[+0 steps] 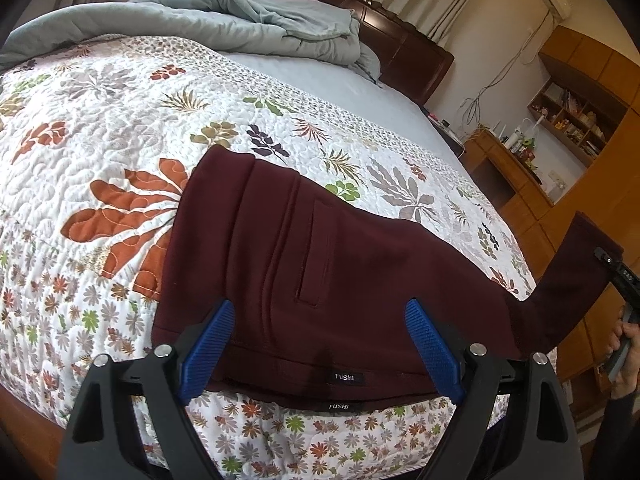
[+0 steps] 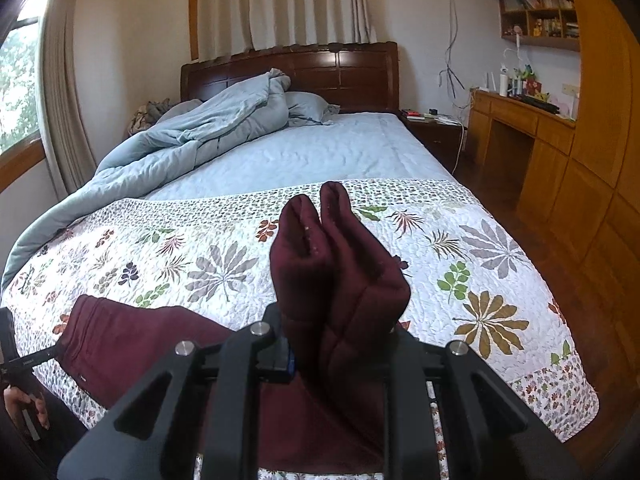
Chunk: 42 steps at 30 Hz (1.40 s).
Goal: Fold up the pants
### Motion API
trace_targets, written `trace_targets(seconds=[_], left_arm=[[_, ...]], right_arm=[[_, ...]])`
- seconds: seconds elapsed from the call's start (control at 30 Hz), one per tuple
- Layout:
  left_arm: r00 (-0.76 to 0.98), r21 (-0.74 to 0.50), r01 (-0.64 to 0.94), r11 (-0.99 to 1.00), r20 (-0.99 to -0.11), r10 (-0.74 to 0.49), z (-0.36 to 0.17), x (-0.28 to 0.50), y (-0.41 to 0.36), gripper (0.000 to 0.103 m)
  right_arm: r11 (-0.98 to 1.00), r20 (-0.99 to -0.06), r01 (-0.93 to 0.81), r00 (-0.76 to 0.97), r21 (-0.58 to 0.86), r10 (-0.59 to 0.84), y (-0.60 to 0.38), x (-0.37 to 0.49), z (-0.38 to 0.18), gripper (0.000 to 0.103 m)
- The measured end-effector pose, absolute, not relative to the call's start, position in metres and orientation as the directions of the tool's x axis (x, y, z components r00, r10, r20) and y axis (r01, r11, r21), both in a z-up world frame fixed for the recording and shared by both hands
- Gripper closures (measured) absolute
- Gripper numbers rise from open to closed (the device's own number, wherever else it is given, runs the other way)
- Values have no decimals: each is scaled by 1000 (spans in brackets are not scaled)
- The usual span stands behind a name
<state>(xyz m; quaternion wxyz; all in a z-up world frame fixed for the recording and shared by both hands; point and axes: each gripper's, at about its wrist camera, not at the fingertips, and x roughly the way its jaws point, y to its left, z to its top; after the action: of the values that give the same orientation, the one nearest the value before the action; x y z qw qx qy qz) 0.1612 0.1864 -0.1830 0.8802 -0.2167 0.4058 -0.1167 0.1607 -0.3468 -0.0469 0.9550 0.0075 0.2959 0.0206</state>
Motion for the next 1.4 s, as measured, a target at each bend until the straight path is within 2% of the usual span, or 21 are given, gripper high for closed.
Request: trace_targets(seconds=[0.63, 1.3, 1.4], left_arm=[[638, -543, 24, 839, -638, -431, -188, 159, 198, 15], [649, -579, 29, 815, -609, -455, -188, 156, 203, 15], [649, -582, 30, 812, -607, -459, -188, 156, 204, 15]], right_arm=[[984, -619, -152, 783, -98, 59, -283, 168, -70, 86], [918, -646, -255, 763, -303, -2, -224, 166, -114, 86], [889, -630, -264, 776, -374, -34, -212, 164, -124, 86]])
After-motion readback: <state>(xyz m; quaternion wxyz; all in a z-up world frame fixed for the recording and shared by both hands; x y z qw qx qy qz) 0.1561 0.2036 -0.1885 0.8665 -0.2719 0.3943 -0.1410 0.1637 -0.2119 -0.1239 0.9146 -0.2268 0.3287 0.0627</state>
